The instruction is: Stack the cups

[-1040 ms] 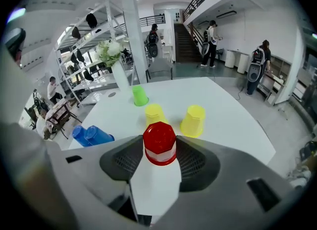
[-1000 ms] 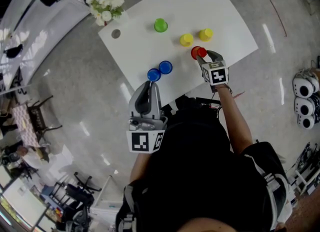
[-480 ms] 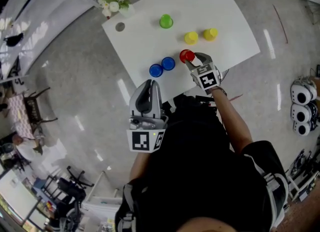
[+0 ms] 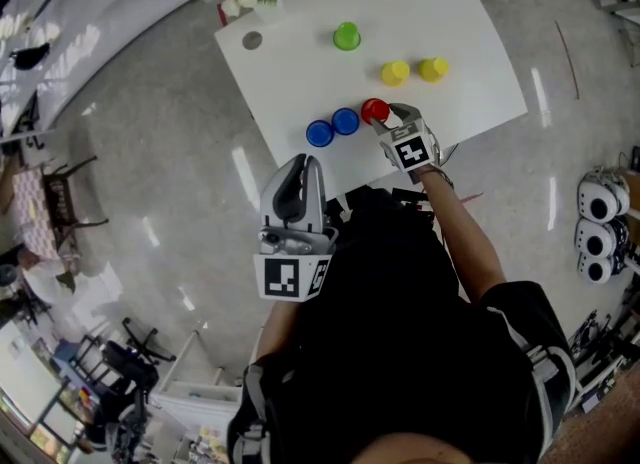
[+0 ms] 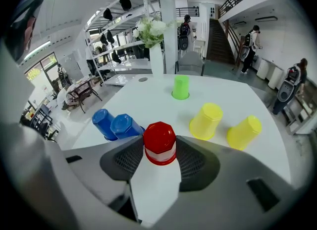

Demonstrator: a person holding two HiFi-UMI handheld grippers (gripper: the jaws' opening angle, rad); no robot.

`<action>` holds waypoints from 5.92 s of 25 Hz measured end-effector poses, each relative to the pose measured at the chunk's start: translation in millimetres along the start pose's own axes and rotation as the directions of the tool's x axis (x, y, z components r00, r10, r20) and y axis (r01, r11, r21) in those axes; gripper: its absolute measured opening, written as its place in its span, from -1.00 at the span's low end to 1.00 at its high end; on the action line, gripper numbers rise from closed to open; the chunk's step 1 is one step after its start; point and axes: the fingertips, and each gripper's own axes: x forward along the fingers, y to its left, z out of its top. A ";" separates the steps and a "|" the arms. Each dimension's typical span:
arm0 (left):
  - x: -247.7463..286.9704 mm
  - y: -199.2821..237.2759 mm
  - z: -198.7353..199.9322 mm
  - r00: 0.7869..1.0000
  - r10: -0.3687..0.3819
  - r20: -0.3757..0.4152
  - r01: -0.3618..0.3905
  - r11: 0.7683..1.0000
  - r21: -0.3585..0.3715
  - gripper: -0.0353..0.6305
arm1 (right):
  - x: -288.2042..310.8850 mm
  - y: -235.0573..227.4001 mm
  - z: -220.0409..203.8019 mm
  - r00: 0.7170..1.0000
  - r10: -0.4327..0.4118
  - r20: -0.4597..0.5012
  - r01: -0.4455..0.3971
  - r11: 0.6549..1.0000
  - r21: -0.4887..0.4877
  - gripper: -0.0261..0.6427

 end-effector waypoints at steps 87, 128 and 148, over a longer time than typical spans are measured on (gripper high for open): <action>93.5 154.9 6.4 0.993 -0.028 -0.116 0.014 0.992 -0.124 -0.74 | 129.6 -82.0 174.2 0.982 -0.187 -0.038 0.190 0.949 0.251 -0.21; 9.1 69.5 17.5 0.999 0.039 0.007 -0.038 0.996 -0.084 -0.74 | -27.1 24.9 137.1 0.991 0.009 0.132 -0.010 1.000 0.008 -0.25; -29.2 54.7 16.8 0.996 0.076 0.037 -0.074 0.996 -0.050 -0.74 | -33.4 109.8 76.8 0.989 0.148 0.018 -0.142 0.973 -0.181 -0.25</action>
